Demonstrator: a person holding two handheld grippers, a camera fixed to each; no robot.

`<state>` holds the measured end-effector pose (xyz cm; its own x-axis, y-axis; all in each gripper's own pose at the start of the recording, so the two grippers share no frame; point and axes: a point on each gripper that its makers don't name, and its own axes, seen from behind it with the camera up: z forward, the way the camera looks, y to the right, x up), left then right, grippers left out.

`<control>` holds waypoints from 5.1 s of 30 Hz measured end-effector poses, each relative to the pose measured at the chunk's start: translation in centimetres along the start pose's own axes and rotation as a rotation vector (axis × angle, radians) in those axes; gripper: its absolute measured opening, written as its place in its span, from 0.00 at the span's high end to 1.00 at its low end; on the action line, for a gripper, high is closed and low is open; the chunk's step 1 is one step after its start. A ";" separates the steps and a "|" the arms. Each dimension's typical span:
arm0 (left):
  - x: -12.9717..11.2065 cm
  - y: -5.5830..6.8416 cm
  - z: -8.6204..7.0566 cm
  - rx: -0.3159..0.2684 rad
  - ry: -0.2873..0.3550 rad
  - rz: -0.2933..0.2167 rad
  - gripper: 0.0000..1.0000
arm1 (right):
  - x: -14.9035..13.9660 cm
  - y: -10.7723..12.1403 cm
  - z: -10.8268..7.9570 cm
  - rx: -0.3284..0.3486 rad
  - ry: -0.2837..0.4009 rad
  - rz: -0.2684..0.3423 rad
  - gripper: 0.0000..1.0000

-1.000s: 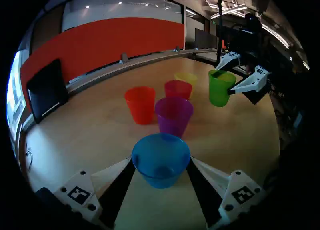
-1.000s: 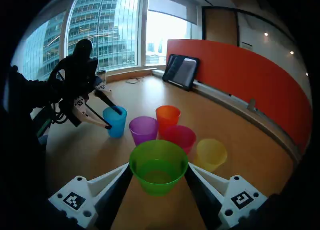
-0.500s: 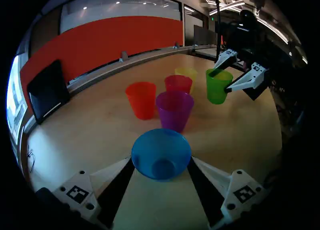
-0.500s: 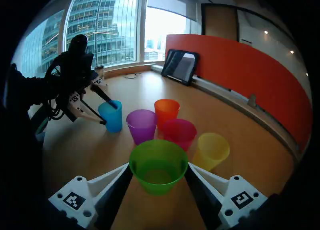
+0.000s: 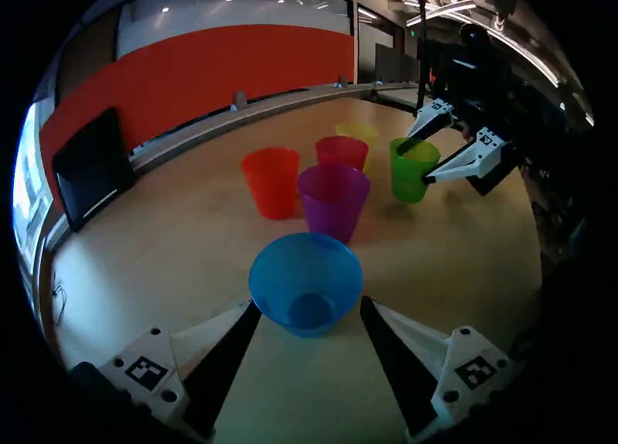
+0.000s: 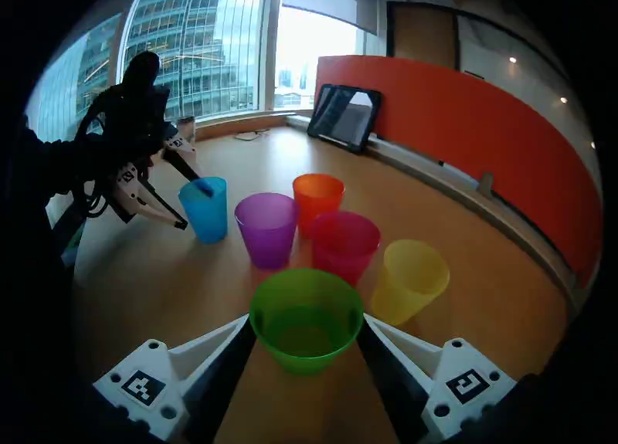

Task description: Pour water

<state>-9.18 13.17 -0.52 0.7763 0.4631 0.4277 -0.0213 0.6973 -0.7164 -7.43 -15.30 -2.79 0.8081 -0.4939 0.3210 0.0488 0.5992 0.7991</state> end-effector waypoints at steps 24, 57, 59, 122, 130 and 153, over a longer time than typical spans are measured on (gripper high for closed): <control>-0.3 0.4 -0.9 0.001 -0.005 0.021 0.04 | -1.7 0.2 -0.2 -0.025 -0.024 0.016 0.05; 2.8 -1.4 -8.4 0.189 0.236 -0.078 0.04 | 0.0 1.5 -9.0 -0.252 0.178 0.108 0.00; 3.5 -2.0 -9.2 0.220 0.277 -0.092 0.04 | 0.6 1.8 -9.6 -0.277 0.205 0.108 0.00; 7.2 -9.3 -17.8 0.848 0.713 -0.202 0.05 | 5.3 9.4 -18.6 -0.924 0.608 0.295 0.00; 6.3 -9.2 -17.1 0.859 0.700 -0.202 0.05 | 5.6 9.2 -18.5 -0.926 0.595 0.286 0.00; 2.3 -9.5 -14.1 0.831 0.654 -0.245 0.05 | 7.0 8.4 -19.0 -0.924 0.600 0.281 0.00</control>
<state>1.65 -0.10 -0.51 0.9977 0.0517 -0.0446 -0.0494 0.9975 0.0511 9.75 -1.74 -3.50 0.9973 -0.0365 -0.0638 0.0351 0.9991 -0.0232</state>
